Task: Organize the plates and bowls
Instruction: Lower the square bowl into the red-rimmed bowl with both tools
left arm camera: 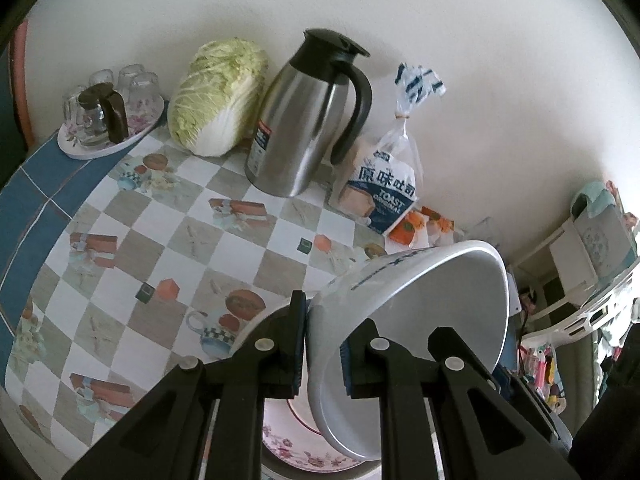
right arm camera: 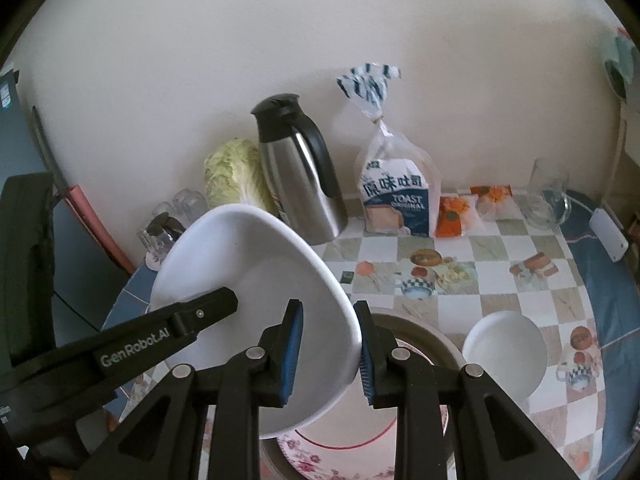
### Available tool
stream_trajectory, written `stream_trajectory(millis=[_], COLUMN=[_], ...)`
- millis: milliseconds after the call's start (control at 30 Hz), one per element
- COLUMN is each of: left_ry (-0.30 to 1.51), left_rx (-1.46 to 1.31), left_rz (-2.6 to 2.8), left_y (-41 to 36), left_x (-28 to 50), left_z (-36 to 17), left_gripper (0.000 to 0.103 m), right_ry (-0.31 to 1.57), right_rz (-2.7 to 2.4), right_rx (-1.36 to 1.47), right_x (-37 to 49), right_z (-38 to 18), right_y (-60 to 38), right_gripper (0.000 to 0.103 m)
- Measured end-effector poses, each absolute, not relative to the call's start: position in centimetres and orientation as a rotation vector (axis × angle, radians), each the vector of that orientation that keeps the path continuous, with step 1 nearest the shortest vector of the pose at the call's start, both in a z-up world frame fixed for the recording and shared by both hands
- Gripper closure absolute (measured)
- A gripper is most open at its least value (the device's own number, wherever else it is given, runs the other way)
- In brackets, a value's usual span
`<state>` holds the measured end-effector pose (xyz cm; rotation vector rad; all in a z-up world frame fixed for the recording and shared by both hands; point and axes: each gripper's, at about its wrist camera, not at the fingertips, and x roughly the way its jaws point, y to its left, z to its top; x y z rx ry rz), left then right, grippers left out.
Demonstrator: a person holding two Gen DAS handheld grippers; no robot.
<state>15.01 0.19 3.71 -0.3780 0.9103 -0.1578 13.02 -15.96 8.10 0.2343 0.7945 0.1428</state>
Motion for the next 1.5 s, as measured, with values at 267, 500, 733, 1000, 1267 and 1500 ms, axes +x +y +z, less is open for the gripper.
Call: stream_trajectory(millis=[267, 500, 733, 1000, 1267, 1500], left_ry=[0.963, 1.019, 1.077, 1.135, 1.172, 1.186], left_rx=[-0.363, -0.318, -0.293, -0.285, -0.283, -0.29], left_rz=[-0.166, -0.155, -0.149, -0.147, -0.167, -0.171], left_y=[-1.2, -2.2, -2.5, -2.5, -2.5, -2.3], left_x=[15.5, 15.6, 15.5, 15.3, 15.1, 15.2], left_z=[2.1, 0.3, -1.5, -3.2, -4.2, -4.5], left_gripper=[0.088, 0.088, 0.088, 0.088, 0.088, 0.087], right_ry=[0.823, 0.889, 0.947, 0.989, 1.021, 1.039], right_rz=[0.14, 0.126, 0.115, 0.11, 0.104, 0.1], right_rx=[0.262, 0.252, 0.237, 0.247, 0.259, 0.257], right_x=[13.3, 13.6, 13.7, 13.7, 13.6, 14.1], right_z=[6.9, 5.2, 3.5, 2.2, 1.0, 0.0], right_y=[-17.5, -17.8, -17.8, -17.7, -17.9, -17.9], right_gripper=[0.075, 0.075, 0.075, 0.074, 0.073, 0.073])
